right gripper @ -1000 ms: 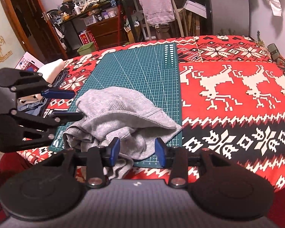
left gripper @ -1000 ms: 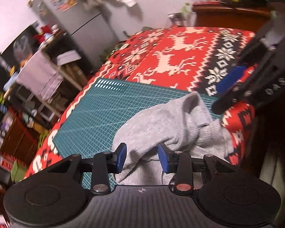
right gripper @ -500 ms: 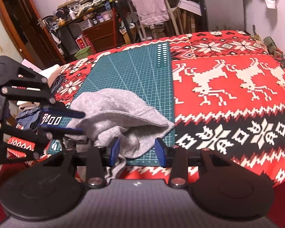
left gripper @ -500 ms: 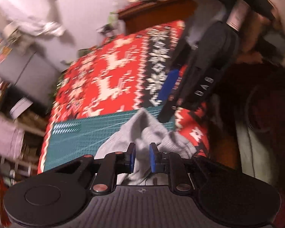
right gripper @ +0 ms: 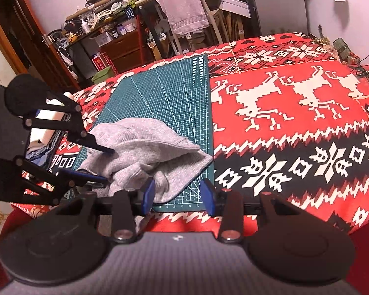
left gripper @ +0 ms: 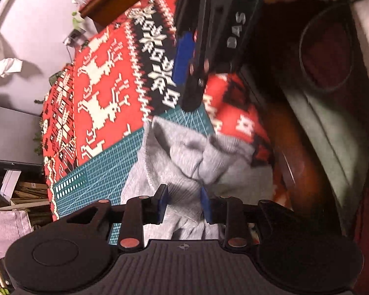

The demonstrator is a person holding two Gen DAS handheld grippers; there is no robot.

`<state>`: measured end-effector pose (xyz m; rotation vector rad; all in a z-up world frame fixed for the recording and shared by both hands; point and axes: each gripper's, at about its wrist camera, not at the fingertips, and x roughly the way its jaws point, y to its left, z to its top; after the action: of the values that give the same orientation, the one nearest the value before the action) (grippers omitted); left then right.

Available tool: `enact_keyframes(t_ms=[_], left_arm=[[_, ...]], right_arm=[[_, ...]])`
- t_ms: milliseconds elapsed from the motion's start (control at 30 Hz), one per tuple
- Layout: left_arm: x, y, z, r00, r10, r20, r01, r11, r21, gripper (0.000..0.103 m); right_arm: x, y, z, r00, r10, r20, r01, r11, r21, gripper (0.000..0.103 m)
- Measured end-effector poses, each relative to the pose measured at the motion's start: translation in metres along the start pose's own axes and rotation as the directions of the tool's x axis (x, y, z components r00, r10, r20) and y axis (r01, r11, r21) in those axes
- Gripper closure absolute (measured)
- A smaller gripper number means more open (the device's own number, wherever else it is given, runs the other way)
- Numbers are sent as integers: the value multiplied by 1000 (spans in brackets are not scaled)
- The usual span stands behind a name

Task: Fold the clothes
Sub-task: 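Lift the grey shirt with both grippers and carry it over the green mat, then raise the shirt high with both grippers, shaking it out to hang open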

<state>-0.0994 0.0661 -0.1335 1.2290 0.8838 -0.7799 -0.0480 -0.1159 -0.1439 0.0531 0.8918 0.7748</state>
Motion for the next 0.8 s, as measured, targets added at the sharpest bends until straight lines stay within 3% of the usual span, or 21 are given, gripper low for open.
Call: enact_keyframes(t_ms=[67,100,133,267,367,500,667,800], left_arm=[[1,2,-3,1000,12,-6,-12,1000,-5,75],[1,3,-4,1000,18,-8,-18,1000,-7,88],[2,4,-6,1000,24,-11,-24,1000,-9,93],[-5,15,-13,998,70,10,-69,994,-88,94],[-14,30,-24,991,129,18,-122,969,-215,94],[-27,53,-43,976,216,5,-195,890,-412,94],[-41,81,-67,949,312,-36,-265,733,-626,94],[-45,90,-86,937,343,-71,-288,639,-713,94]], right_arm=[[0,-1,-1,1000,0,1,0,1000,6,59],[0,-2,-1,1000,-1,1,1,1000,9,59],[0,-3,-1,1000,-2,0,2,1000,13,59],[0,-5,-2,1000,-5,-1,5,1000,18,59],[1,-5,-1,1000,-6,-1,6,1000,19,59],[2,-3,0,1000,-1,-6,1,1000,15,59],[6,5,1,1000,5,-11,-5,1000,-6,59],[8,11,3,1000,9,-15,-9,1000,-19,59]])
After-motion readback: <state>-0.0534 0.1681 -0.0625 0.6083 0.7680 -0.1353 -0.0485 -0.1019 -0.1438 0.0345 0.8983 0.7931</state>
